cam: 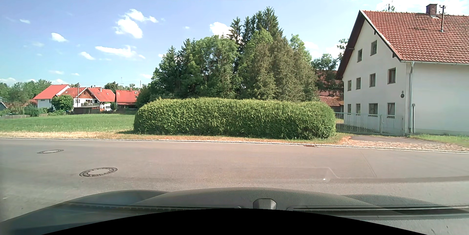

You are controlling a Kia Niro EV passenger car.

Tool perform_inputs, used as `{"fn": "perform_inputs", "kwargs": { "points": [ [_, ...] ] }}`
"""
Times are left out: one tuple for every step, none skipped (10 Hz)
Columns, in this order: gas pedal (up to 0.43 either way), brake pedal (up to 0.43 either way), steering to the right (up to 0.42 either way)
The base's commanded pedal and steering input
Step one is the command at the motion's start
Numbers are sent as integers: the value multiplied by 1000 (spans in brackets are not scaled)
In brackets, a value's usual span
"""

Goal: Follow the waypoints while adhering to traffic rules and regulations

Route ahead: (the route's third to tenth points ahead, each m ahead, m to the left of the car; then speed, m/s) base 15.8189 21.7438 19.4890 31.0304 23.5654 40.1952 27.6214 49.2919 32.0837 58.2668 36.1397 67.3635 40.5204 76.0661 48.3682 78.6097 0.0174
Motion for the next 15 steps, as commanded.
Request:
{"fn": "perform_inputs", "kwargs": {
  "points": [
    [0, 226, -118],
    [0, 226, -118],
    [0, 226, -118],
    [0, 226, -118],
    [0, 226, -118],
    [0, 226, -118],
    [0, 226, -118],
    [0, 226, -118],
    [0, 226, -118],
    [0, 226, -118],
    [0, 226, -118],
    [0, 226, -118],
    [0, 226, -118],
    [0, 226, -118],
    [0, 226, -118]
  ]
}}
